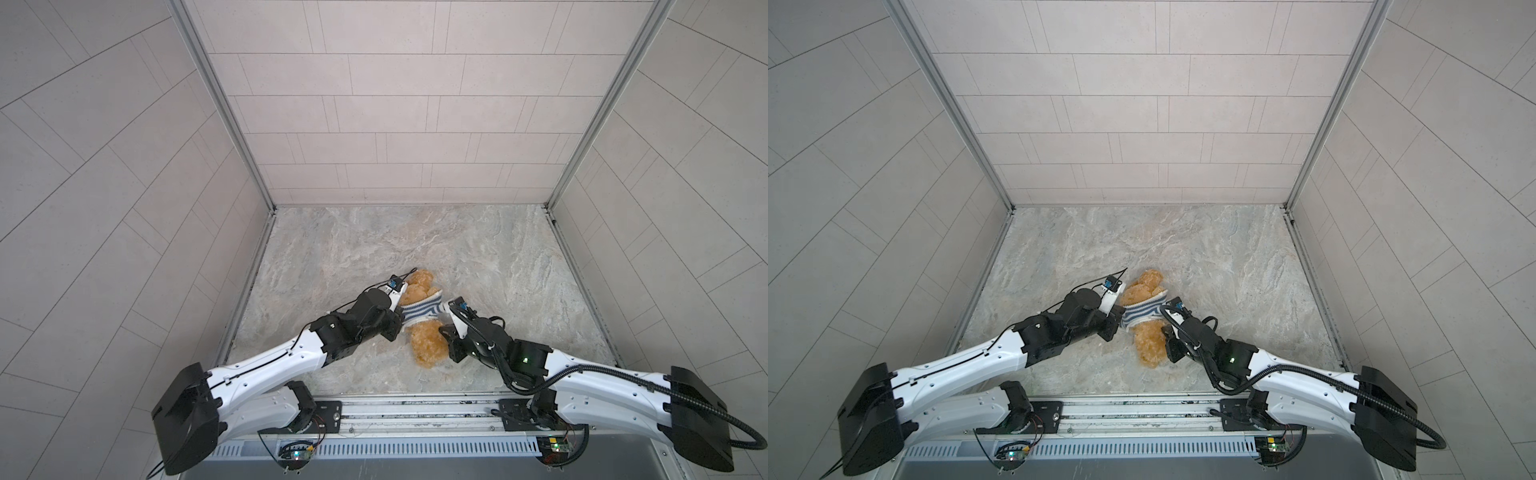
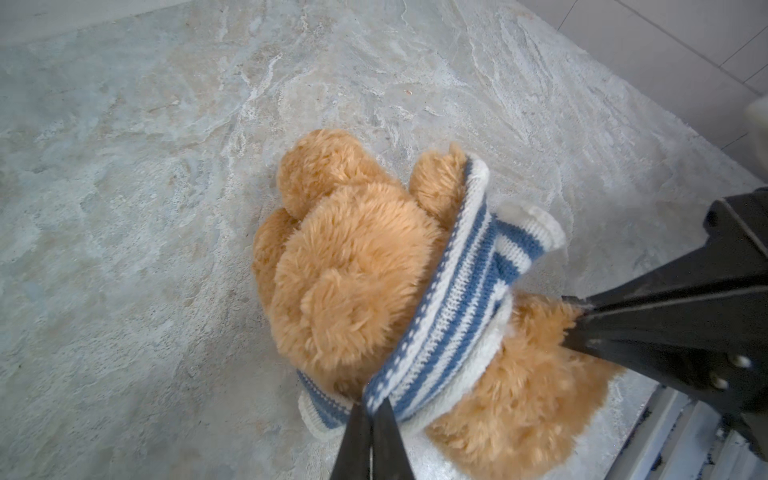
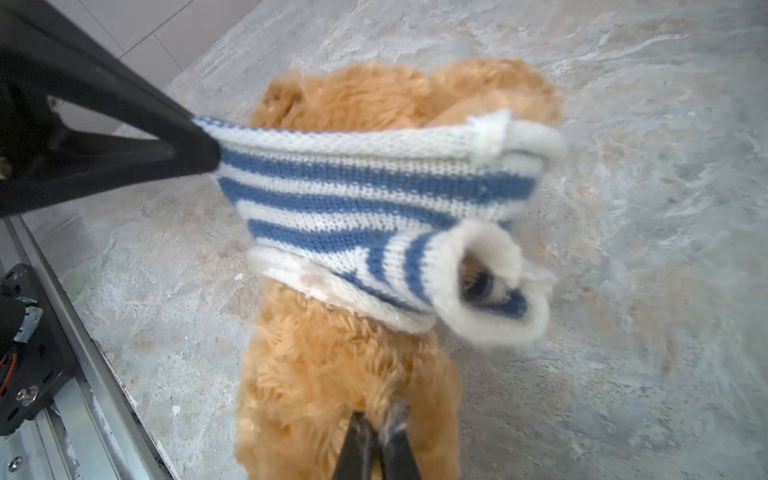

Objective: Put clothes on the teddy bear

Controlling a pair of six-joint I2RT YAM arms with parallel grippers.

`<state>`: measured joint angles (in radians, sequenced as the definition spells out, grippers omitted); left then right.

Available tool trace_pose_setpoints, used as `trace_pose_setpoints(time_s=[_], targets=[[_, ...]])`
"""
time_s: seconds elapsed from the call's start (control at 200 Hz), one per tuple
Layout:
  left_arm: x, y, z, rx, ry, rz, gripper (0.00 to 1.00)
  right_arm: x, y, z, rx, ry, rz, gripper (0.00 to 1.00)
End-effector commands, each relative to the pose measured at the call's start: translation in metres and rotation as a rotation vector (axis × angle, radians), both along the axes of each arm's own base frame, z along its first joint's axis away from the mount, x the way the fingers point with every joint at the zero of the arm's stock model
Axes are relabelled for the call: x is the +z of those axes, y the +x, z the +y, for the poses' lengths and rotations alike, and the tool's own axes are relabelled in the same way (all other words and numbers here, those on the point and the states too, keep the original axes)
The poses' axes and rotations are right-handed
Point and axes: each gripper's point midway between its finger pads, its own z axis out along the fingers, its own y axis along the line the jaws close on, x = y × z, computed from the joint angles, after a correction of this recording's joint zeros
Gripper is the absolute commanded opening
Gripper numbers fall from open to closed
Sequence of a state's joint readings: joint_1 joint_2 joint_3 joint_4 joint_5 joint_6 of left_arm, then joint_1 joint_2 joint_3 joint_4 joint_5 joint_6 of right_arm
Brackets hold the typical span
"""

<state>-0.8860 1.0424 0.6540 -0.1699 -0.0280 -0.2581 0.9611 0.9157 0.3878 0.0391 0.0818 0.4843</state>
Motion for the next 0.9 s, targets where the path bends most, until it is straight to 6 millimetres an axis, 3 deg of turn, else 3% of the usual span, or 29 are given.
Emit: trace_pose_setpoints(time_s=[0.0, 0.21, 0.41, 0.496, 0.636, 0.776, 0.896], targets=[[0.003, -0.006, 0.029, 0.105, 0.008, 0.033, 0.0, -0.001, 0.008, -0.017, -0.038, -0.044, -0.009, 0.0], [0.018, -0.017, 0.04, 0.118, -0.019, 0.055, 0.0, 0.009, 0.007, -0.012, 0.028, -0.066, -0.012, 0.0], [0.004, -0.011, 0.048, 0.191, -0.009, 0.102, 0.0, 0.0, 0.017, -0.02, 0.013, -0.148, 0.007, 0.0], [-0.006, -0.006, 0.035, 0.17, -0.064, 0.158, 0.0, -0.008, 0.026, -0.023, 0.0, -0.14, 0.034, 0.0], [-0.001, -0.001, 0.002, 0.083, -0.151, 0.196, 0.0, -0.004, 0.028, -0.018, 0.033, -0.165, 0.031, 0.15], [0.003, 0.011, -0.017, 0.056, -0.16, 0.203, 0.0, 0.0, 0.024, -0.027, 0.019, -0.188, 0.032, 0.28], [0.0, 0.021, -0.031, 0.041, -0.173, 0.23, 0.0, 0.009, 0.015, -0.035, -0.02, -0.188, -0.006, 0.48]])
